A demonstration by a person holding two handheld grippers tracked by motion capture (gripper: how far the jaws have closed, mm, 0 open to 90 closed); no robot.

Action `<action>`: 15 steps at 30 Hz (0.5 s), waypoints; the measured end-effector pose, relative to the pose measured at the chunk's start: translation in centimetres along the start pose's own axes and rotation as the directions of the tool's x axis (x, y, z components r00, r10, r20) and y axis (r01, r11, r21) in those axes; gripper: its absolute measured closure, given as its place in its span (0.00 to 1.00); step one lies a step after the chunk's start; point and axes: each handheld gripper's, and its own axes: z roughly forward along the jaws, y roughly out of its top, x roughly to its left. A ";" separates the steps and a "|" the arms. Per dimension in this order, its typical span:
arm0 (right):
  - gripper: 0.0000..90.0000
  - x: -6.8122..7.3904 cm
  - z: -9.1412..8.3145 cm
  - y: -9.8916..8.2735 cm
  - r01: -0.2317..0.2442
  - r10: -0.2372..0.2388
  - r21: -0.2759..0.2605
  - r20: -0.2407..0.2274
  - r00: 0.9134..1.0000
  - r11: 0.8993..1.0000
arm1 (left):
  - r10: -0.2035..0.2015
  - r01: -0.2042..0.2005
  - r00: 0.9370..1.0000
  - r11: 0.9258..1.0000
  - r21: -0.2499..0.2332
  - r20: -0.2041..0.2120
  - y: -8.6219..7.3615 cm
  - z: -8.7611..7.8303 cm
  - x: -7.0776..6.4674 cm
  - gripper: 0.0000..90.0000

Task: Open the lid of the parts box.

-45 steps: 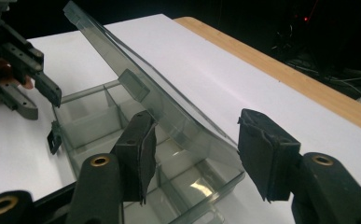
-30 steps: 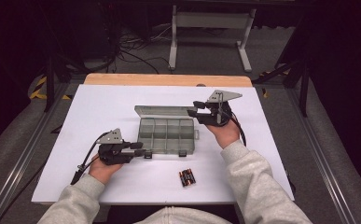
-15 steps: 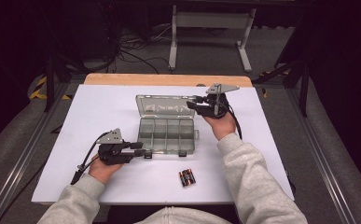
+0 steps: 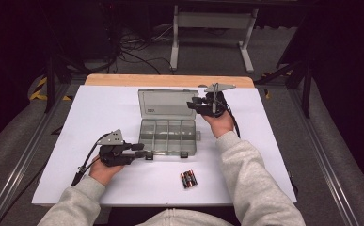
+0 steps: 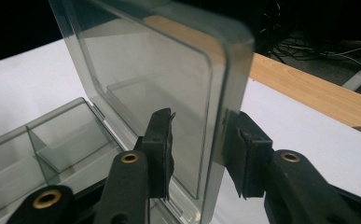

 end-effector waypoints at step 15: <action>0.64 -0.8 2.0 -0.7 -0.014 0.013 0.060 0.014 1.000 0.998 | -0.006 0.006 1.000 1.000 0.001 0.003 0.0 0.0 0.0 0.71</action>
